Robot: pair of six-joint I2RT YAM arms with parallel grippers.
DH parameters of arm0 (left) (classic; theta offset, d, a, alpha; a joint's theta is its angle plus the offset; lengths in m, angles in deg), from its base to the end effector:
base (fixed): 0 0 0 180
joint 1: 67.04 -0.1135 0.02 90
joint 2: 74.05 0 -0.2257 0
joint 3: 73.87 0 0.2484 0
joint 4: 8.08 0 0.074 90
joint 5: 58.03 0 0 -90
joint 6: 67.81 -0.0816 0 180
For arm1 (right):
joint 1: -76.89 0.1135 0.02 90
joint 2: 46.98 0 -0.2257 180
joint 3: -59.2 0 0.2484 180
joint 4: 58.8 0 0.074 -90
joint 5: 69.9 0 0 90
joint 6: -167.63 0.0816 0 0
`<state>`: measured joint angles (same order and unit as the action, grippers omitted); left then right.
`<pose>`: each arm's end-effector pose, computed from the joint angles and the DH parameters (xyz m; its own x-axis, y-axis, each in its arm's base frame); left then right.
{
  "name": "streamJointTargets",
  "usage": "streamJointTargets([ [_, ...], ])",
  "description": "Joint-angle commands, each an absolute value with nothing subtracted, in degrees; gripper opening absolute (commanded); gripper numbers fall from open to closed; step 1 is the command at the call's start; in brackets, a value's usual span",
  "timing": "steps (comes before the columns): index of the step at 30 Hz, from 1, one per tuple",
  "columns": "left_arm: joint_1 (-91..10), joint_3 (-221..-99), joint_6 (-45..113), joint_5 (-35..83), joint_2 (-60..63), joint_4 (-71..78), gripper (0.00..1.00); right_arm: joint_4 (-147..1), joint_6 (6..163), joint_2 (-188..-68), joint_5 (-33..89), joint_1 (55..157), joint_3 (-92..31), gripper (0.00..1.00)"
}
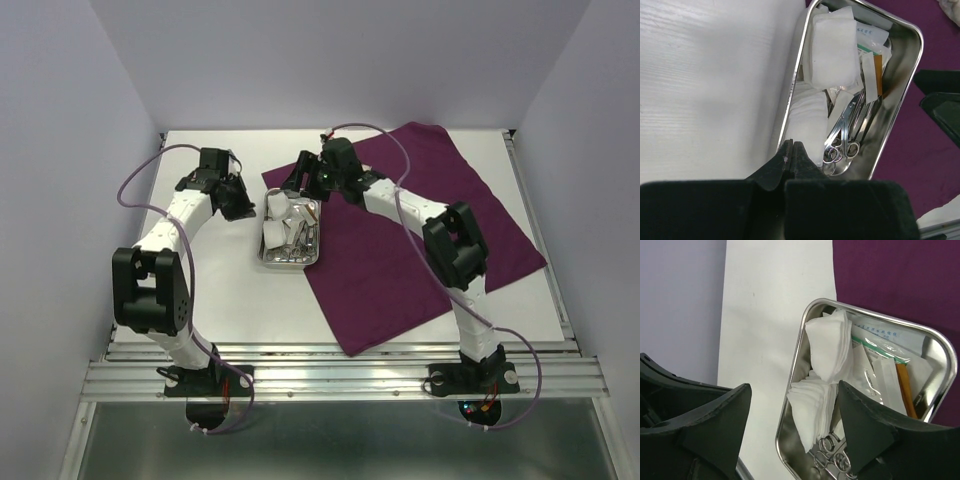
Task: Prepare the surgical pack
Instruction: Place the medical item in the container, then move the medical item into the surgical kit.
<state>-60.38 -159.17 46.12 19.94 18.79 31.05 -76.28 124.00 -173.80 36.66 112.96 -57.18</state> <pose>0.3784 -0.0613 0.1944 -0.7640 -0.3102 -0.5657 -0.0595 0.9070 -0.4169 0.4180 0.3332 0.1779 -0.8170 0.2632 -0.5131 -0.2559 0.6318 0.7316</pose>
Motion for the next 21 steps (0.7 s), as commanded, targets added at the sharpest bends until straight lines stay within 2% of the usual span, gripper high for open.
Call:
streamJointTargets([
  [1, -60.10, -161.49, 46.02, 20.02, 15.69, 29.89, 0.00, -81.63, 115.87, -167.93, 26.39, 111.79, -57.25, 0.76],
  [7, -60.10, -158.69, 44.69, 21.69, 10.16, 29.45, 0.00, -82.09, 116.21, -166.07, 26.69, 100.64, -52.16, 0.75],
  [12, -60.10, -158.51, 44.78, 21.78, 8.57, 30.07, 0.00, -83.32, 118.93, -169.75, 25.64, 95.35, -52.68, 0.73],
  [19, -60.09, -158.60, 44.08, 22.92, 6.20, 31.21, 0.00, -89.90, 118.50, -180.11, 30.91, 90.16, -63.48, 0.75],
  [21, -60.10, -157.98, 44.26, 22.66, 5.67, 30.51, 0.00, -90.44, 119.20, -182.23, 32.31, 90.16, -66.47, 0.70],
])
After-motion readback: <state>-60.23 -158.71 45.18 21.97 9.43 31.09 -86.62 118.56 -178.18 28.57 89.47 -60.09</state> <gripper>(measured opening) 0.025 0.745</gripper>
